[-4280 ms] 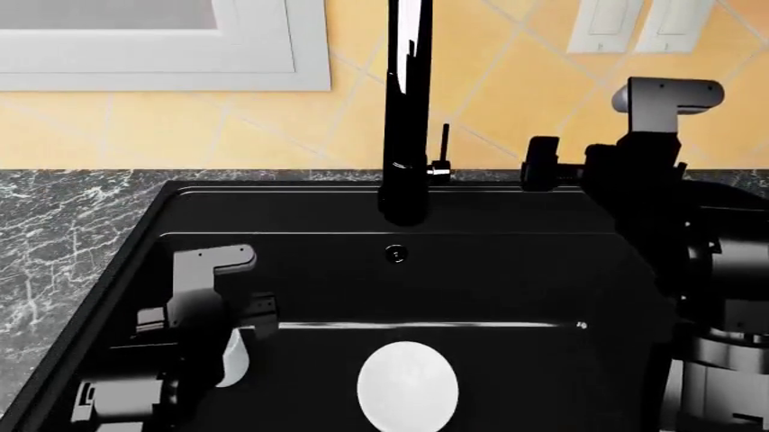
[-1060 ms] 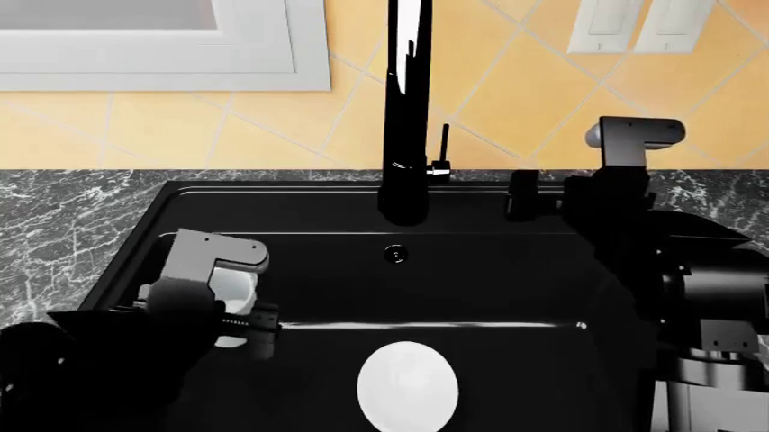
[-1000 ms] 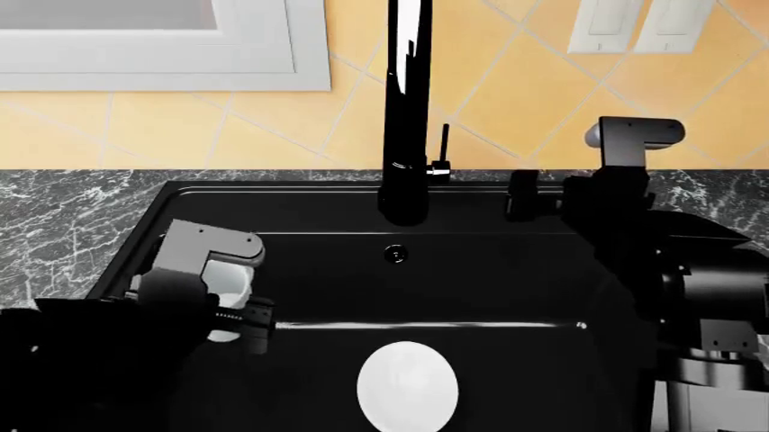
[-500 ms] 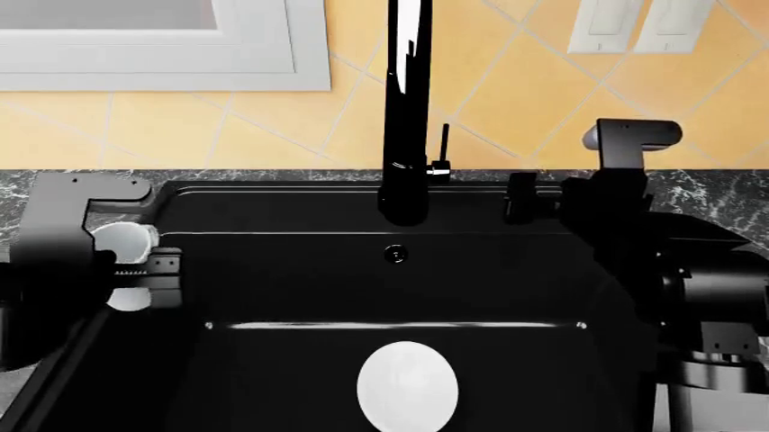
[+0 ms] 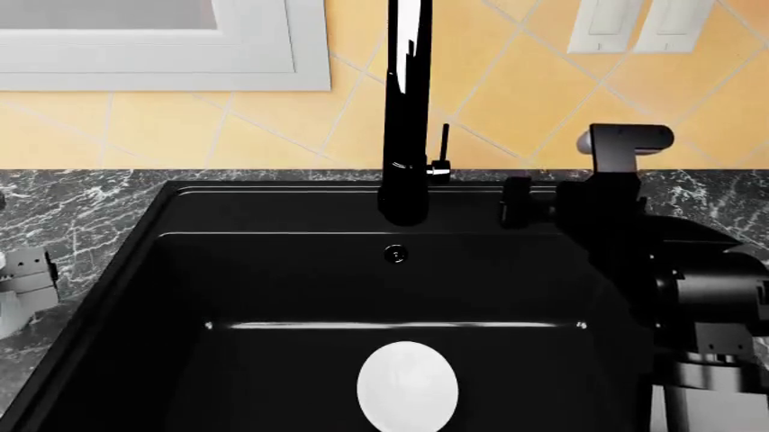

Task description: Pick the cup and bowl from the sink and place them on the counter for drying.

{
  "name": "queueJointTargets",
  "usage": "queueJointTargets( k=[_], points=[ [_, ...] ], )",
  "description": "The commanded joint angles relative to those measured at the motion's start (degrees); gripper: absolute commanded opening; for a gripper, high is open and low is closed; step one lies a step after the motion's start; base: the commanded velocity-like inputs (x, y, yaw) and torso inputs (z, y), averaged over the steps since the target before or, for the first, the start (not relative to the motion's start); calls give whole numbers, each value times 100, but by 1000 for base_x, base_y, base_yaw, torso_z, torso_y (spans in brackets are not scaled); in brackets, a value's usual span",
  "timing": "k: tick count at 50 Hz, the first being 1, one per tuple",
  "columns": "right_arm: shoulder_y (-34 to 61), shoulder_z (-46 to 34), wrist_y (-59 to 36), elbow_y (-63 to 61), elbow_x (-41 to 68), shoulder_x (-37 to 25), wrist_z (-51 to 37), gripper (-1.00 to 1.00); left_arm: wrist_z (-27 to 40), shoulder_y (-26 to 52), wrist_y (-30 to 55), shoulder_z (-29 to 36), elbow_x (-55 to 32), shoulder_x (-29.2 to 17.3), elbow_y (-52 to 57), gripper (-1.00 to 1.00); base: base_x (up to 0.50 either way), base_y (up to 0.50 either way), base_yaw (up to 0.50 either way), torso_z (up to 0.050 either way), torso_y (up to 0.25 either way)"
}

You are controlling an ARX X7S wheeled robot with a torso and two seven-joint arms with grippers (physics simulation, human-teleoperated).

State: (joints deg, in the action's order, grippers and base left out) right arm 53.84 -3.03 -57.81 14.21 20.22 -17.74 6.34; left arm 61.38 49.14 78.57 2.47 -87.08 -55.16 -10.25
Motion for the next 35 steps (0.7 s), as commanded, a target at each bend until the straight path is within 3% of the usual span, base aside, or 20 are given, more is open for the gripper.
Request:
queueJointTargets(
  k=[1,9,24,35],
  points=[
    [-63,71,17,-9,-11,11,21,100,-323,-75,-328,-49,402,-438,-462,-100,0,0,0,0,0],
    [-119,79,22,-44,9,7,4,100,-332,51,-350,226,675,-367,-601,-100,0,0,0,0,0],
    [-160,39,77,36,22,18,9,100,-487,-615,-583,178,573,-199,-566,-100,0,0,0,0,0],
    [-183,30,101,52,40,18,2,100,-872,-573,-592,275,702,-403,-708,-100,0,1,0,0,0]
  ],
)
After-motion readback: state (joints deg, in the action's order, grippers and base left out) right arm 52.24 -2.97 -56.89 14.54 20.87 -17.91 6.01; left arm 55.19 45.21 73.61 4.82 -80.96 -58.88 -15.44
